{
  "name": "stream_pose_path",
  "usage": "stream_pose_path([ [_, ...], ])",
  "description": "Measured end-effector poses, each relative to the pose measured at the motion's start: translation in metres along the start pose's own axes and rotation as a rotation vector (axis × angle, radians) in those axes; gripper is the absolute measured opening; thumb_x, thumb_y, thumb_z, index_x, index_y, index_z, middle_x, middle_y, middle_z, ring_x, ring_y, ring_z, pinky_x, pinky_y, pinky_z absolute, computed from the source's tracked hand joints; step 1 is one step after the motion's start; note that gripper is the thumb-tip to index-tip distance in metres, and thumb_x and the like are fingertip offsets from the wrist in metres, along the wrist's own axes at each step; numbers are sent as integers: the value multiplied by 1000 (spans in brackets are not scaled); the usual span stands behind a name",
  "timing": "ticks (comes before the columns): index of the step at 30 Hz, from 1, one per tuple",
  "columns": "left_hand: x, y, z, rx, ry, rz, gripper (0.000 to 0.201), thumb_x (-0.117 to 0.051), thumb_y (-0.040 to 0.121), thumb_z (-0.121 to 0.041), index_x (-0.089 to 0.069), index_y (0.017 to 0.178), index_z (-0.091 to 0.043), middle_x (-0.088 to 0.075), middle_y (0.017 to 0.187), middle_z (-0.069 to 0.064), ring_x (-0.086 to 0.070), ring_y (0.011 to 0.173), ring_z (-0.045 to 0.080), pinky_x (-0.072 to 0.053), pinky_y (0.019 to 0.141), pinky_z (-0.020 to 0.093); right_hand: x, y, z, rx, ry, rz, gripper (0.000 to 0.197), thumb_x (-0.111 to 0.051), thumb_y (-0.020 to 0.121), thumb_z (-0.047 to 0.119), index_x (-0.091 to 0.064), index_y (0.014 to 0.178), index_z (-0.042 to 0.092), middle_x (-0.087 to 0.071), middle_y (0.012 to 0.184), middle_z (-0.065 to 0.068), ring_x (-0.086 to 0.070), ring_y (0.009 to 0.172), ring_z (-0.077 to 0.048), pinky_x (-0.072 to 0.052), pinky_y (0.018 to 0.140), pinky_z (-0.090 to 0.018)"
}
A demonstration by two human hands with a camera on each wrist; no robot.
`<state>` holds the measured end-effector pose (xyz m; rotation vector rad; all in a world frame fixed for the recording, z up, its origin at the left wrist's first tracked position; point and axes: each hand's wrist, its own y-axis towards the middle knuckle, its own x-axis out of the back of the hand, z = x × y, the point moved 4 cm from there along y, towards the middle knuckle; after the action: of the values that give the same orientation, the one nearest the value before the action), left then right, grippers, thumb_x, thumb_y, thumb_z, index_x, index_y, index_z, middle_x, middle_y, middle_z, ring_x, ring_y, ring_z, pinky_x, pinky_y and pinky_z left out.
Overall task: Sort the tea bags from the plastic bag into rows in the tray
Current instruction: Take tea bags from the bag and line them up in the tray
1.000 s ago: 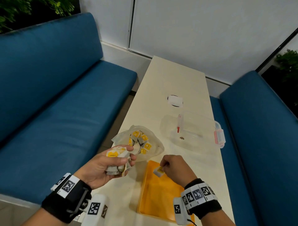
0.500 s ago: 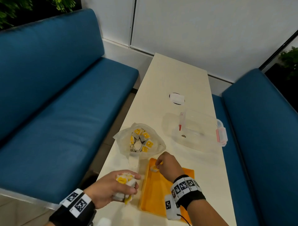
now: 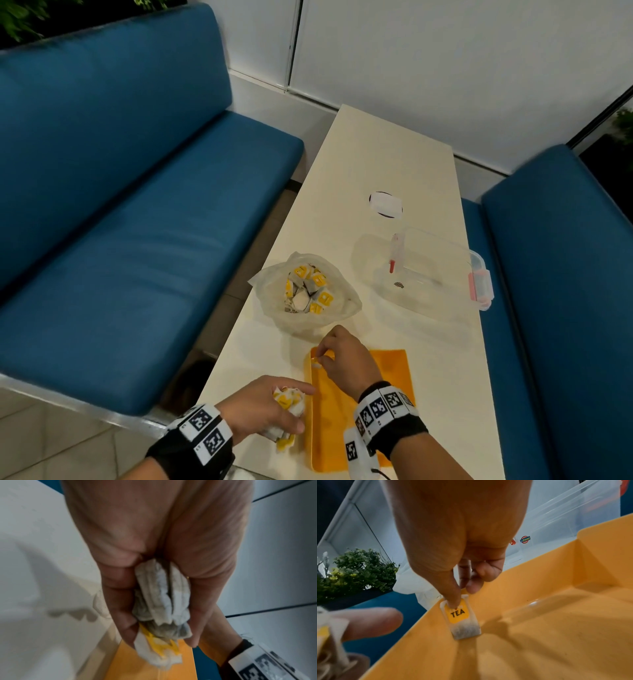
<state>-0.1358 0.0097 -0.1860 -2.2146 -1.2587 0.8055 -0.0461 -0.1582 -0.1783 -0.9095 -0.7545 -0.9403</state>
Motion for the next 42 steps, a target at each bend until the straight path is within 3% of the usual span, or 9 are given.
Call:
stream_pose_path([
  [10,-3,18,1,-30,83,-38,61,-86,69,2,-74,120,-28,-77,112,-6,-71,108,14,-57,97,35,-3,3,1,57,12,-76,9,-63,89,24,-71,92,25,-50,103,13,-61,88,-14,-50,74,-29],
  [20,-1,25,7,-63,-27,18,58,-85,69,6,-75,119,-21,-75,117,6,-69,114,23,-55,101,40,-3,7,-1,81,-71,-143,6,-57,93,25,-59,96,20,-55,104,4,-61,86,-21,-52,72,-37],
  [23,-1,25,7,-55,-98,47,57,-86,68,5,-75,119,-19,-73,118,16,-69,114,32,-56,98,44,-2,7,0,70,-65,-145,8,-58,94,26,-58,99,20,-54,107,4,-62,89,-22,-52,74,-36],
  [27,3,25,7,-46,-191,81,60,-88,63,2,-73,119,-14,-71,106,19,-67,97,31,-55,87,43,5,0,2,63,-19,-151,13,-60,93,26,-61,105,22,-53,115,6,-60,93,-17,-50,76,-31],
  [30,7,23,4,-56,-242,102,58,-85,69,5,-69,123,-7,-69,103,19,-65,93,30,-53,82,41,18,-10,12,88,118,-186,8,-63,92,20,-66,99,23,-55,106,11,-56,77,-10,-47,73,-26],
  [33,7,21,1,-59,-243,118,51,-82,73,5,-67,120,-8,-69,104,16,-65,93,28,-55,75,37,29,-20,34,148,343,-45,13,-68,88,15,-72,94,25,-59,95,14,-58,74,-11,-50,74,-24],
  [36,4,20,-4,-94,-221,141,41,-83,71,0,-67,108,-11,-67,100,13,-65,90,26,-54,74,37,30,-28,56,202,338,150,13,-72,85,17,-75,95,26,-62,94,7,-58,76,-9,-51,73,-21],
  [39,1,19,-9,-109,-213,151,33,-80,72,1,-66,98,-12,-66,83,8,-66,78,21,-54,68,34,26,-31,66,213,247,213,17,-74,84,21,-74,100,25,-62,98,5,-54,78,-2,-47,75,-19],
  [42,0,19,-11,-108,-213,138,32,-81,69,1,-66,93,-13,-63,80,10,-65,75,21,-54,65,32,23,-30,66,173,212,206,21,-74,82,23,-72,102,26,-62,100,6,-52,76,3,-44,73,-17],
])
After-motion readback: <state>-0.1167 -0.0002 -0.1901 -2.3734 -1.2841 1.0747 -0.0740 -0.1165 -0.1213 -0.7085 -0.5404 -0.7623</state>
